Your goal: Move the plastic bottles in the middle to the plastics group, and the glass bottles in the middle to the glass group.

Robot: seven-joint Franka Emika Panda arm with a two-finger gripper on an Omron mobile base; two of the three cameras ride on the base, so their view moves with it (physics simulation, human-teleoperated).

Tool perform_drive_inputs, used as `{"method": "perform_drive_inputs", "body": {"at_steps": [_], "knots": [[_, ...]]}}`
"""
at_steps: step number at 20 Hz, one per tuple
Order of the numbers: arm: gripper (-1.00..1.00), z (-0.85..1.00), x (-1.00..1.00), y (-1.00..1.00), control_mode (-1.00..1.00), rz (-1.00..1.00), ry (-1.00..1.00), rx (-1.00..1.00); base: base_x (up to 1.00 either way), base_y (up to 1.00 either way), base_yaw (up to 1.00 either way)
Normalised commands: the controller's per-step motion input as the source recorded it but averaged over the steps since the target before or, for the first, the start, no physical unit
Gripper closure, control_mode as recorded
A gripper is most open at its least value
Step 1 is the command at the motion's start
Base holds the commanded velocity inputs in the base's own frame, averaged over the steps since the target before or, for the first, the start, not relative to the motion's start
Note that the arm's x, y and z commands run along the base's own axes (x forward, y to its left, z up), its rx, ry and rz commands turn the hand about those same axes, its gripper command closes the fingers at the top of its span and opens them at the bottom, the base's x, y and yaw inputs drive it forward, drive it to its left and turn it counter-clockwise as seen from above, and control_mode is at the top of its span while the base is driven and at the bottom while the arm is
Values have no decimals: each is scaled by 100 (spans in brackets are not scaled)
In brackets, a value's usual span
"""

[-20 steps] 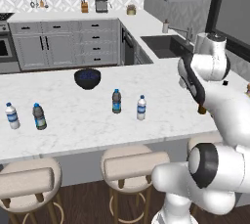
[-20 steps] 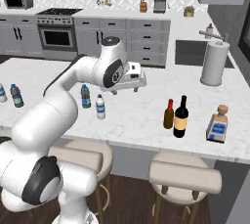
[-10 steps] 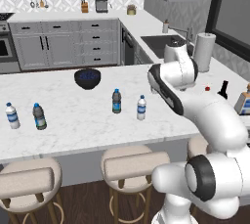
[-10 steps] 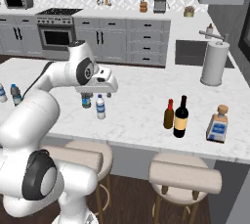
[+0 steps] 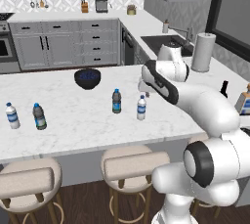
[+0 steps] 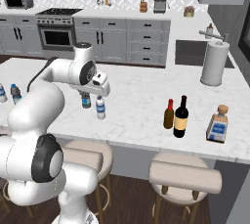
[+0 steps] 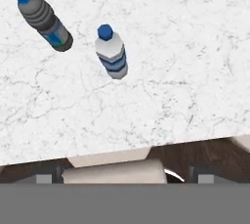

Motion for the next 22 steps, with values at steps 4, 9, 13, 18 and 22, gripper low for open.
{"method": "perform_drive_inputs", "body": {"at_steps": [4, 9, 13, 18, 22], "knots": [[-100, -35, 35, 25, -100, -3, -5, 12, 0, 0, 0], [-100, -13, 65, 12, -100, -5, 0, 5, 0, 0, 0], [-100, -13, 60, 6, -100, -6, 9, 1, 0, 0, 0], [-100, -21, 44, 0, -100, -2, 2, 0, 0, 0, 0], [-100, -25, 35, 0, -100, 0, 0, 0, 0, 0, 0]]}}
